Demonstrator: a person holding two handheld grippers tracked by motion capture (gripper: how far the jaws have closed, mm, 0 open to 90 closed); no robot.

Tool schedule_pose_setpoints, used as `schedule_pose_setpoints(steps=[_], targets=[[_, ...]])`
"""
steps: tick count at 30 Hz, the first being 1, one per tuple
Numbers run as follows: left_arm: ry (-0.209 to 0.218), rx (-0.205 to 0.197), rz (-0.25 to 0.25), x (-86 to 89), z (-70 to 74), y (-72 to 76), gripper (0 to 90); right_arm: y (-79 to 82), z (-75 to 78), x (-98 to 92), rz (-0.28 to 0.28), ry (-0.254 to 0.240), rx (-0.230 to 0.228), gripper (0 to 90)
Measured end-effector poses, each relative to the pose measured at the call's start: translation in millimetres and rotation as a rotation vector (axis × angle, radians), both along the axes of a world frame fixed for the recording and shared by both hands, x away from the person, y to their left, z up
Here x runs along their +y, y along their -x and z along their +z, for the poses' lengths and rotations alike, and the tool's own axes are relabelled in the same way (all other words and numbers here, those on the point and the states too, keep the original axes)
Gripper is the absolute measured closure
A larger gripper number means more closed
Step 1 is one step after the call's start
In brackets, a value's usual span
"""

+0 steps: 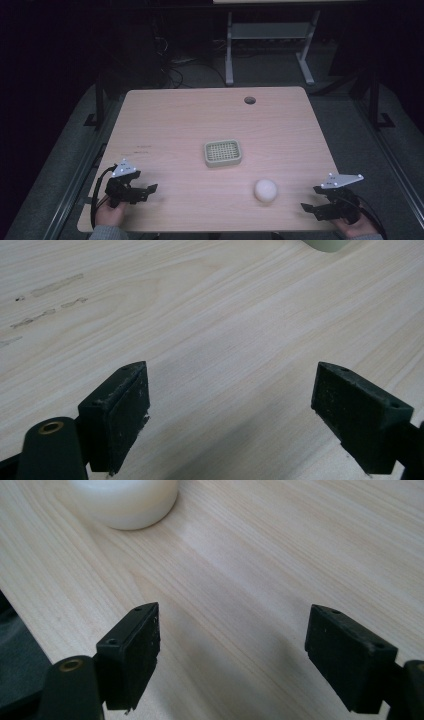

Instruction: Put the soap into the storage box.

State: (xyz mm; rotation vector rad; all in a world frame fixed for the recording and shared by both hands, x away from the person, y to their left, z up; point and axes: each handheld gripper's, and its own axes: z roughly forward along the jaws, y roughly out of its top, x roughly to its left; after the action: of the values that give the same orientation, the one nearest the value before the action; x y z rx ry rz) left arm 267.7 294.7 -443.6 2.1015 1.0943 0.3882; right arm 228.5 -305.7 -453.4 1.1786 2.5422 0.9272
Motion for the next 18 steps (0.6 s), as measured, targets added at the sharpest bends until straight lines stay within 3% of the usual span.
schedule_pose_setpoints(steps=[13, 18], targets=[[0.010, -0.002, 0.000, 0.1, -0.1, 1.7, 15.3, -4.6, 13.2, 9.9, 0.040, 0.024, -0.005, 21.2], [-0.004, -0.004, -0.017, -2.1, -0.3, 1.9, 15.2, -9.5, 22.7, 24.3, 0.094, 0.075, 0.006, 21.2]])
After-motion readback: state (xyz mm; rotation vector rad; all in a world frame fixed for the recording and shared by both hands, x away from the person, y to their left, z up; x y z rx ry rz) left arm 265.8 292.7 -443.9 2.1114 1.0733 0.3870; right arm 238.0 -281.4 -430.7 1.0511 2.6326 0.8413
